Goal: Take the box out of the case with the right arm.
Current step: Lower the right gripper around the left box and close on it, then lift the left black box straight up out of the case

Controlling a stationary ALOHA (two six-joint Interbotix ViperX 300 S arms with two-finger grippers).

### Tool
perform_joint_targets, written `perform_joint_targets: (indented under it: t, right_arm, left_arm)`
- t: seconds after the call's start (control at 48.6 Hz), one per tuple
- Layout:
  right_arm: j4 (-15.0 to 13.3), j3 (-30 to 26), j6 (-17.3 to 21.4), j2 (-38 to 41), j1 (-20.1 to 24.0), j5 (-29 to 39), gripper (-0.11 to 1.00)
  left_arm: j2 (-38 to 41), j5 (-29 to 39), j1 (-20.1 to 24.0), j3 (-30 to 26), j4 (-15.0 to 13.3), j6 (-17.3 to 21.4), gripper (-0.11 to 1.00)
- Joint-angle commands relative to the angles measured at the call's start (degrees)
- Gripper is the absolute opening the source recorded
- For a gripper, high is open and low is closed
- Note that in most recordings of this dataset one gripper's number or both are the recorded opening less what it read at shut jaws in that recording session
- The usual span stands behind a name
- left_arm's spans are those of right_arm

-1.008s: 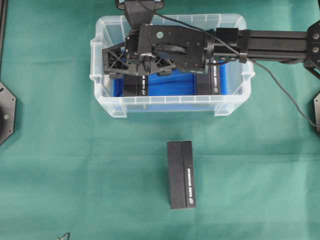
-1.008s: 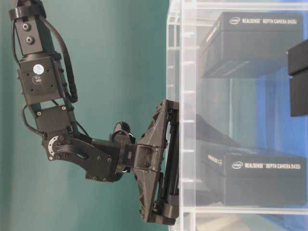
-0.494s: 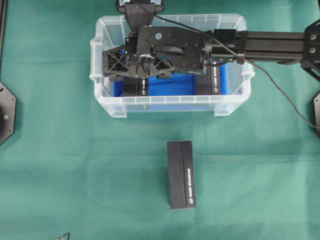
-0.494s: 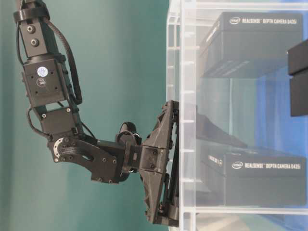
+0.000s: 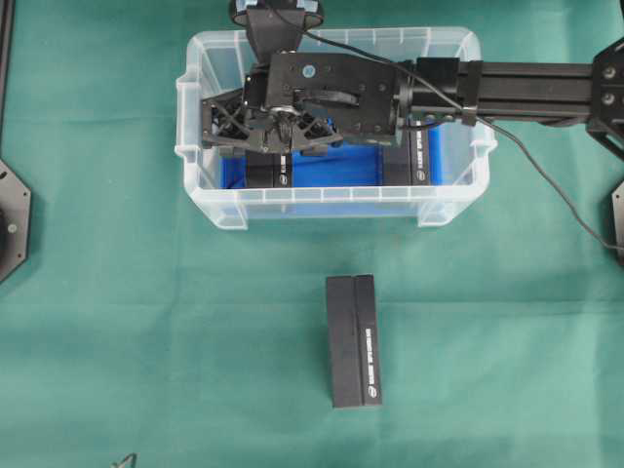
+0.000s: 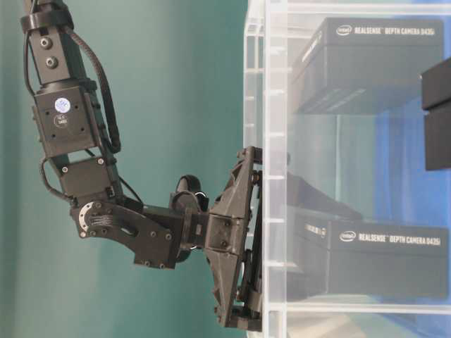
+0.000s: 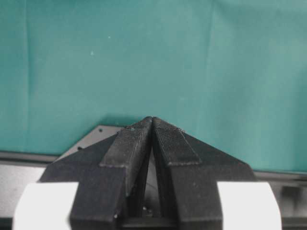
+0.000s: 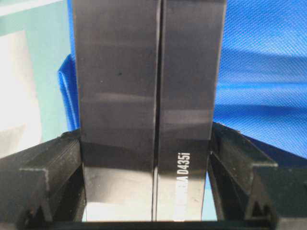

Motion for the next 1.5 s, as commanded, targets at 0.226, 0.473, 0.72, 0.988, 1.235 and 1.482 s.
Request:
perform_joint_targets:
  t: [0.226,0.473,0.72,0.988,1.235,1.482]
  right_arm:
    - [-0.2,-1.4,0.1,-1.2,0.4,0.8,0.69]
    - [-0.9,-3.6,0.1,-3.3,0.4,4.1,0.69]
    - [-2.9,-9.4,-0.1,-5.2,0.4,10.1,0.69]
    - [-6.0,-19.2,-1.1,-6.4,0.5,19.5,0.69]
    - [-9.1,-27.5,-3.2,-6.5,1.0,25.8,0.69]
    - [-12.5,-33.4,-3.4,-6.5,1.8,29.2,0.69]
  left_arm:
    - [0.3,-0.2,-0.1,-0.6,0.2,-0.1,0.02]
    - [0.3,-0.2,-0.1,-0.6,0.2,0.0,0.02]
    - [0.3,-0.2,-0.1,-0.6,0.2,0.1,0.02]
    - [0.0,-0.2,-0.1,-0.6,0.2,0.1,0.02]
    - [-0.4,-0.2,-0.1,-0.6,0.2,0.1,0.02]
    - [-0.5,-0.2,-0.1,-0.6,0.2,0.1,0.02]
